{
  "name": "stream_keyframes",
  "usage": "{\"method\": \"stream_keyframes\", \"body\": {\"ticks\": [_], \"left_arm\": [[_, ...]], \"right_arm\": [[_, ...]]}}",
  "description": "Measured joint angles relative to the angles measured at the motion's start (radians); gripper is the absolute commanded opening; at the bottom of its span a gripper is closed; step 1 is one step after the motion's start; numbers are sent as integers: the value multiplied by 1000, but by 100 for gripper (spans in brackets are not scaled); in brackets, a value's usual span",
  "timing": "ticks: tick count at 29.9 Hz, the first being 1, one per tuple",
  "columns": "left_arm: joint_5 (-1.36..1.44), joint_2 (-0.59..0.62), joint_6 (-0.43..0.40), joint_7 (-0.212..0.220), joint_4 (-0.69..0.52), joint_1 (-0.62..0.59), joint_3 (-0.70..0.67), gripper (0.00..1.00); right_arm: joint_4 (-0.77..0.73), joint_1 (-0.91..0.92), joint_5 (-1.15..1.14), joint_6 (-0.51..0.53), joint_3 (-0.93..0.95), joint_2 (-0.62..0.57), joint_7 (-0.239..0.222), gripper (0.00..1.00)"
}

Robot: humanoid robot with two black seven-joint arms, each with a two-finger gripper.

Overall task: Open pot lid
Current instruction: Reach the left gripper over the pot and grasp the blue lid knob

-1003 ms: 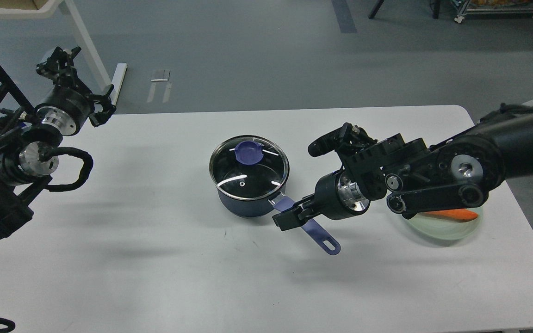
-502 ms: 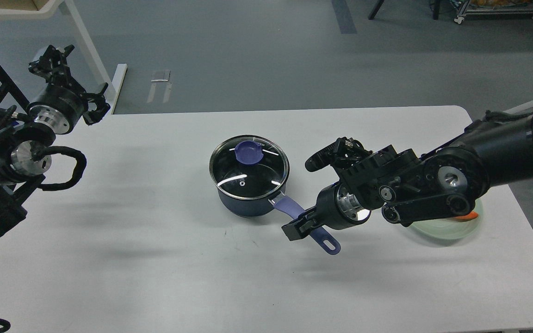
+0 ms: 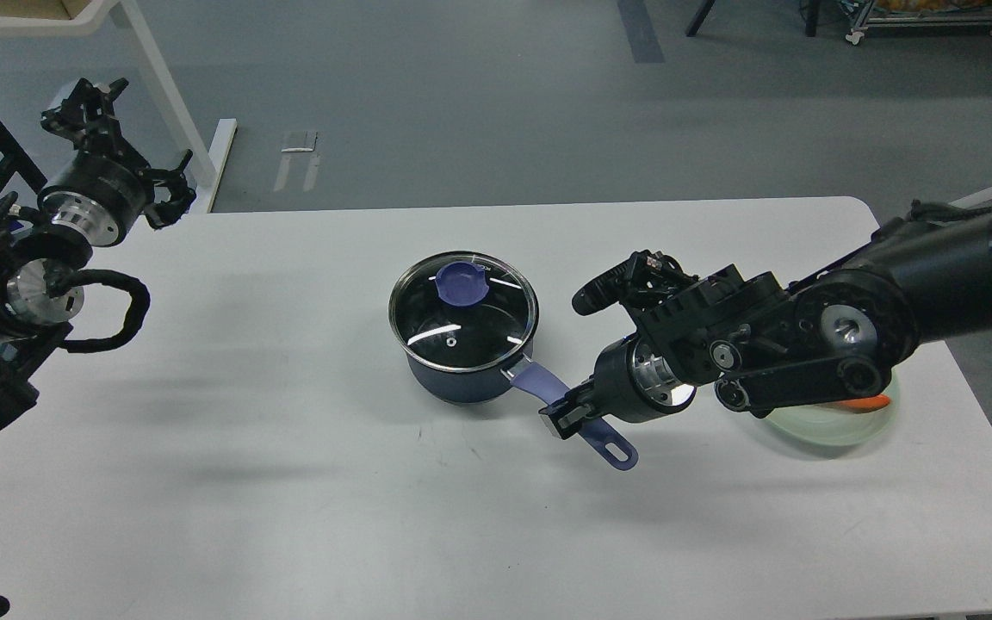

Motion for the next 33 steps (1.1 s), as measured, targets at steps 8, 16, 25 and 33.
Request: {"method": "stream_keyframes", "body": {"ticks": [8, 16, 25, 33], "left_arm": [[314, 5, 10, -5, -146, -33, 12, 99], [917, -35, 34, -23, -329, -74, 11, 96], [1611, -65, 97, -30, -485, -97, 114, 96], [1845, -105, 272, -26, -439, -123, 348, 95]], "right_arm": [[-1, 0, 1, 3, 0, 2, 0, 18], [-2, 0, 3, 5, 5, 0, 2, 18], [-4, -4, 3, 8, 4, 0, 2, 18], [-4, -4, 2, 9, 4, 1, 3, 18]]}}
